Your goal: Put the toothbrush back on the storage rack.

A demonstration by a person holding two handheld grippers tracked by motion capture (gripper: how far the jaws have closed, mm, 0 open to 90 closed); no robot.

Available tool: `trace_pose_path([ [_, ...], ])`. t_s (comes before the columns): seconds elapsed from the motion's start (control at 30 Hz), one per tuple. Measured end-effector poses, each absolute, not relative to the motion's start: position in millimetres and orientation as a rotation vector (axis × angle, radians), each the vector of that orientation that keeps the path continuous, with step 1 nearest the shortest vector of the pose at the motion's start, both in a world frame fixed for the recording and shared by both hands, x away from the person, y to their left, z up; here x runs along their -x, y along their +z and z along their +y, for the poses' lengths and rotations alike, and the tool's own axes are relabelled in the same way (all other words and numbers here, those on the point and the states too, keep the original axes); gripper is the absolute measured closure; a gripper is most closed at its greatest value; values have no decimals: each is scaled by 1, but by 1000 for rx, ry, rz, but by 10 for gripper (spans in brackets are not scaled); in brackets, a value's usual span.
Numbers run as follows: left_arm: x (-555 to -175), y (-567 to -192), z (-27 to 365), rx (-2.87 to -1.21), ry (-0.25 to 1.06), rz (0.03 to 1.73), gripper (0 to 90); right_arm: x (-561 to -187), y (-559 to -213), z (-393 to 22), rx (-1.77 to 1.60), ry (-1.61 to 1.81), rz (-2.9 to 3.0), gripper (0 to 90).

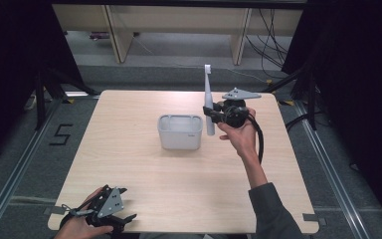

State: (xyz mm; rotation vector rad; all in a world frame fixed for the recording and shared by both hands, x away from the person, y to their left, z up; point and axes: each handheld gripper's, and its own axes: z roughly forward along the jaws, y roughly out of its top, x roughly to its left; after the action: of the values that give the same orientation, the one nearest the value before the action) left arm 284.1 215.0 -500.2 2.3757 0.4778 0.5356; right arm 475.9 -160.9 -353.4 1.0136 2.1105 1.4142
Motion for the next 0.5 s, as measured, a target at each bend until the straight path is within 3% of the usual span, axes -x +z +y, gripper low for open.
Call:
trace_pose_path([
  [0.5,-283,-501,215,-2364,541,485,155,-489,-355,-145,-1033,1438,2103,669],
])
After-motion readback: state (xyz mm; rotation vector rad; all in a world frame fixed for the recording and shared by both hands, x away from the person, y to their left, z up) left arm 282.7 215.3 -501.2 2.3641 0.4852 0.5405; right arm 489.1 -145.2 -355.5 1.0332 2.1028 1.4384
